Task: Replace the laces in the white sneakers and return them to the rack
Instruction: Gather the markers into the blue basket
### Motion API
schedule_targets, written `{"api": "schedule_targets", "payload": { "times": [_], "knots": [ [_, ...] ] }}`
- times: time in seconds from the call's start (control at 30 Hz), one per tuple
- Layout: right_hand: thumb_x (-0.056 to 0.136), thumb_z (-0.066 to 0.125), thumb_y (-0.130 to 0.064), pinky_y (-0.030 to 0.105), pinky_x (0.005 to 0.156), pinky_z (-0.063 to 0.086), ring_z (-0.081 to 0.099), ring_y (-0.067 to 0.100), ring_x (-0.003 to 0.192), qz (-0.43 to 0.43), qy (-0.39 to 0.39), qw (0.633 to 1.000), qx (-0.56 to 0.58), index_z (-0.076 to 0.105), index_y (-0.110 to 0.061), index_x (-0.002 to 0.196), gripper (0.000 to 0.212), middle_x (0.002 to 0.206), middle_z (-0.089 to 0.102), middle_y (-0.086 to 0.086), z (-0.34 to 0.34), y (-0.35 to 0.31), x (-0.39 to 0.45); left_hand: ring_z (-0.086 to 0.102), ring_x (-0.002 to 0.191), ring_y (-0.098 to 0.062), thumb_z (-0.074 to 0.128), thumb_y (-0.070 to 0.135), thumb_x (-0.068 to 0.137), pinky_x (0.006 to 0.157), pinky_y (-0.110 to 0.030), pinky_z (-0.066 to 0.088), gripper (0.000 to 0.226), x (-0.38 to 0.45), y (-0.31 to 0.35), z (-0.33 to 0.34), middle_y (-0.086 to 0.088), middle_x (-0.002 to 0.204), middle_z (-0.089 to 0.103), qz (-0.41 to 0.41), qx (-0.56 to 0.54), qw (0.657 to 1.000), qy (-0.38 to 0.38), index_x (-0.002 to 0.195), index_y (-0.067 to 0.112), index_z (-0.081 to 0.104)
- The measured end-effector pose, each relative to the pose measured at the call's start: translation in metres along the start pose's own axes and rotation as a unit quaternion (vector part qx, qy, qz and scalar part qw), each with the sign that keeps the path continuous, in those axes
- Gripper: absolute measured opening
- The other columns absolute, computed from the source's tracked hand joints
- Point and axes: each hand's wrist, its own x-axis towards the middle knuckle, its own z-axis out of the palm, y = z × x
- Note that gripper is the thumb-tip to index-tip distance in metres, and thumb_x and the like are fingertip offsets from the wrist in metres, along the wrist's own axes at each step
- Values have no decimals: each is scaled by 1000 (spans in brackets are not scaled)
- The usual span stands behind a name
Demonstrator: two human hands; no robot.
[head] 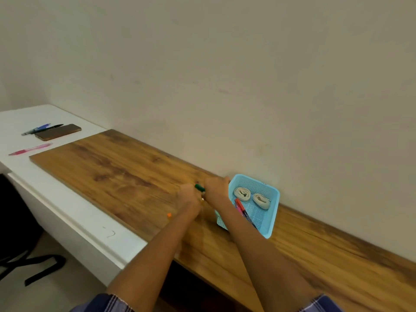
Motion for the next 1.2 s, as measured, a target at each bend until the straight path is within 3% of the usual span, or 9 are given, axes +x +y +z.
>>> {"api": "schedule_targets", "payload": {
  "times": [0.2,0.3,0.43,0.6,0.73,0.9,0.97,1.07,1.2],
  "knots": [
    [83,65,-17,30,68,41,62,28,91,189,2,959,211,59,-7,91,14,90,62,8,-13,77,-11,60,86,-18,79,13,74,80,-32,48,33,-3,46,-11,-15,100,68,123,-164,978,-42,99,-2,66],
    [73,75,-21,28,56,43,59,22,77,193,-106,949,224,50,-10,71,27,69,52,2,0,98,-33,60,85,-20,82,15,70,78,-29,48,35,-18,65,8,-14,98,67,169,-85,970,-151,100,3,67],
    [68,82,-30,29,70,53,65,18,78,169,-164,950,205,63,-7,91,38,80,64,5,18,106,-48,62,91,-20,73,13,78,73,-27,46,30,-33,84,22,-10,108,67,209,52,963,-164,107,7,67],
    [67,82,-34,27,66,48,58,17,75,161,-169,951,203,54,-11,74,37,82,64,6,29,105,-53,62,101,-19,67,12,85,80,-24,48,26,-35,85,32,-10,117,63,181,126,965,-142,109,10,59],
    [78,69,-21,30,68,51,65,22,83,163,-124,954,217,57,-10,82,18,85,64,7,18,109,-53,63,102,-23,77,15,78,84,-29,50,36,-15,85,15,-12,113,65,147,35,980,-127,109,3,63],
    [85,58,-17,25,45,32,45,16,54,195,-27,954,227,43,-13,63,27,61,46,0,-8,101,-46,64,98,-26,76,11,77,81,-31,53,30,6,74,-31,-15,106,67,82,-41,995,-42,101,-2,63],
    [86,55,-11,27,54,37,56,21,68,187,-9,956,228,57,-8,80,7,79,60,5,-20,86,-44,61,108,-26,73,20,82,81,-27,48,37,9,52,-42,-14,115,63,47,18,998,-36,110,0,60],
    [88,51,-6,29,66,41,63,27,94,161,22,958,237,62,-5,105,20,102,65,11,-30,56,-39,56,117,-25,63,22,89,91,-29,48,37,8,6,-64,-13,124,59,-6,69,997,-21,119,1,58],
    [87,48,0,30,64,40,59,28,86,103,21,965,242,57,-6,83,12,89,60,12,-29,15,-35,67,96,-18,61,27,91,78,-26,52,27,-2,-48,-81,-9,104,68,-108,59,986,-114,103,3,64]
  ]
}}
